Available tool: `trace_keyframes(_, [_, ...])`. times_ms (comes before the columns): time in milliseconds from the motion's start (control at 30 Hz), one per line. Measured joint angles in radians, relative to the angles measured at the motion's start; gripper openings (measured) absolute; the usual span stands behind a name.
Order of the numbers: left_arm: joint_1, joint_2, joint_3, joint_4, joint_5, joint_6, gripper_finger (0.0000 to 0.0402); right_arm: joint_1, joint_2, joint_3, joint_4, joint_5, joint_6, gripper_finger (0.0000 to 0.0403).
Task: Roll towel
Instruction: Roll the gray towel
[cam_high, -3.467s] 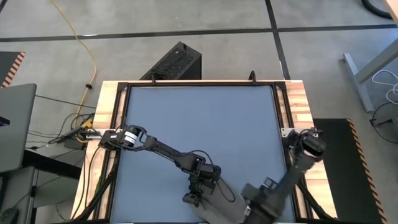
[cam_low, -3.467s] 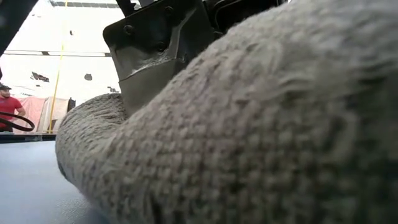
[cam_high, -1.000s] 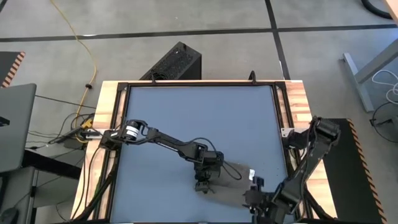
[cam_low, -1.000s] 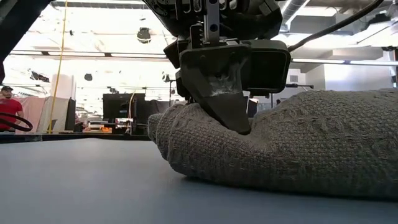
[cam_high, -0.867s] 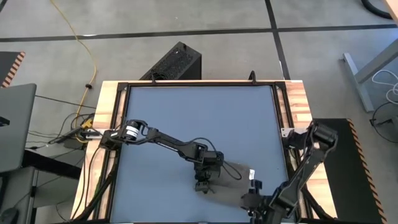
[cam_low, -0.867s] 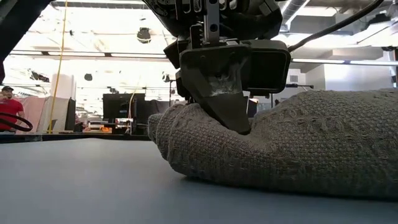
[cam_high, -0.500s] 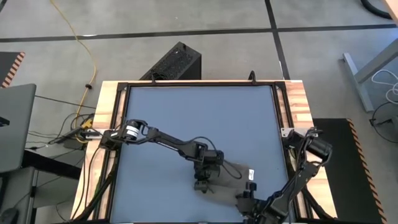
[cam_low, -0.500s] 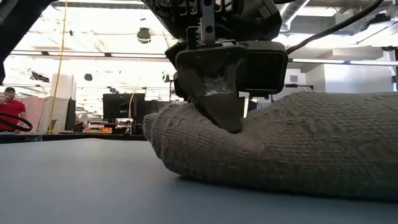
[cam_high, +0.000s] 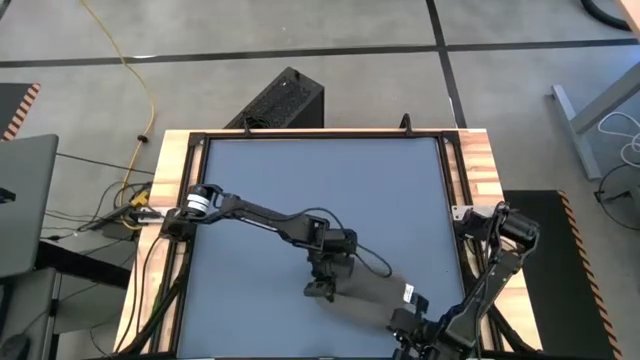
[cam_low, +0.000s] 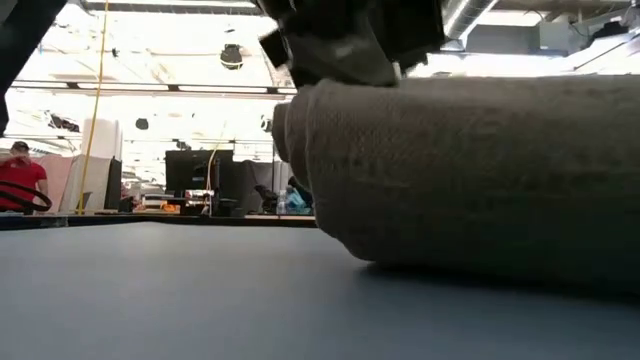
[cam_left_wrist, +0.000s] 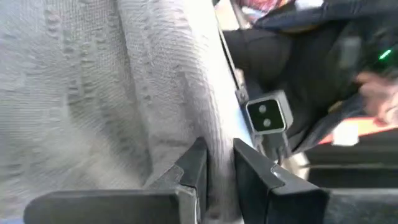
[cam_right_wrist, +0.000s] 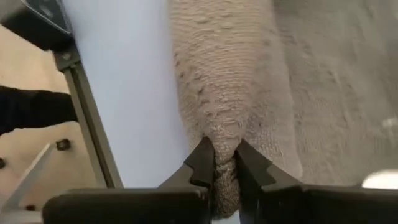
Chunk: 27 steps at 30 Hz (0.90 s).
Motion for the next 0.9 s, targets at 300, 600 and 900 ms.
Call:
trace_keyframes(300, [-0.059,-0.039,-0.002,-0.106,-0.223,0.11,0.0055,0.004,-0.014,-0.005,-0.048,-0.068,0.165,0.0052])
trace_keyframes(600, [-0.166,-0.117,0.0,0.006,-0.436,0.218,0.0049,0.004,-0.016,-0.005,-0.091,-0.063,0.347,0.0052])
trace_keyframes(900, [-0.308,-0.047,-0.002,0.236,-0.901,0.493,0.0058,0.062,-0.018,-0.005,-0.149,-0.057,0.492,0.0052])
